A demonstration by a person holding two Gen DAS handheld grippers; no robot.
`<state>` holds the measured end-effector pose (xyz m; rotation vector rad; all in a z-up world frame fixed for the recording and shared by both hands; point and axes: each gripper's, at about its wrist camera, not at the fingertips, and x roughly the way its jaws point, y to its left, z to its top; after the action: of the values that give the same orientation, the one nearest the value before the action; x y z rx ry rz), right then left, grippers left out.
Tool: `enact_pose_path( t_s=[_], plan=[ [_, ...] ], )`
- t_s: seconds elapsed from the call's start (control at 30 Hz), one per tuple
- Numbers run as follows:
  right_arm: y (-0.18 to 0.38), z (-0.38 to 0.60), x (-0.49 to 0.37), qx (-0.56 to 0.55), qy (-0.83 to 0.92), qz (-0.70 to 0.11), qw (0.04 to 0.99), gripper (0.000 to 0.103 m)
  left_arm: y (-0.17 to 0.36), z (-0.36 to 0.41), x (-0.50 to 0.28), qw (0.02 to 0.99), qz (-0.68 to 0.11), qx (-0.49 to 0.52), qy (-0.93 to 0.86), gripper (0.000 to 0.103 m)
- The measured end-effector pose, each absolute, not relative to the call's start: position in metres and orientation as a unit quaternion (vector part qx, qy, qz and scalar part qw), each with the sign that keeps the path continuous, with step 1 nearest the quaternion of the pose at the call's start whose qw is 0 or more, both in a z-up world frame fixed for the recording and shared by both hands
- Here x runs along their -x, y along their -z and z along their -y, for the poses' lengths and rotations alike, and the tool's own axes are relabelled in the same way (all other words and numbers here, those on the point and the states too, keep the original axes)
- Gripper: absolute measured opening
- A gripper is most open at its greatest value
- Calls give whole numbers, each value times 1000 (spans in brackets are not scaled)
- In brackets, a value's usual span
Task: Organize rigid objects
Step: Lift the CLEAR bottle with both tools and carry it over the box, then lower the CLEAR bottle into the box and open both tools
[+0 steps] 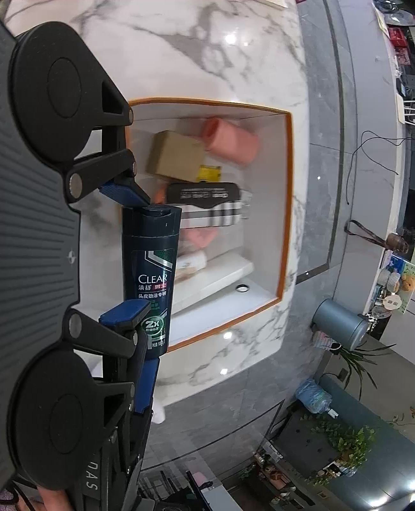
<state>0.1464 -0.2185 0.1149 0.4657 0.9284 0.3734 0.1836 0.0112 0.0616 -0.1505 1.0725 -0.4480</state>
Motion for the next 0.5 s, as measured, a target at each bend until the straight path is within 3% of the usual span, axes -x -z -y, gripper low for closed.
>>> enact_pose_path(
  t_s=[0.5],
  plan=[
    [-71,226,-213,-216,-164,-452,850,82,-14,-4,-243,826,-514,93,211,72]
  ],
)
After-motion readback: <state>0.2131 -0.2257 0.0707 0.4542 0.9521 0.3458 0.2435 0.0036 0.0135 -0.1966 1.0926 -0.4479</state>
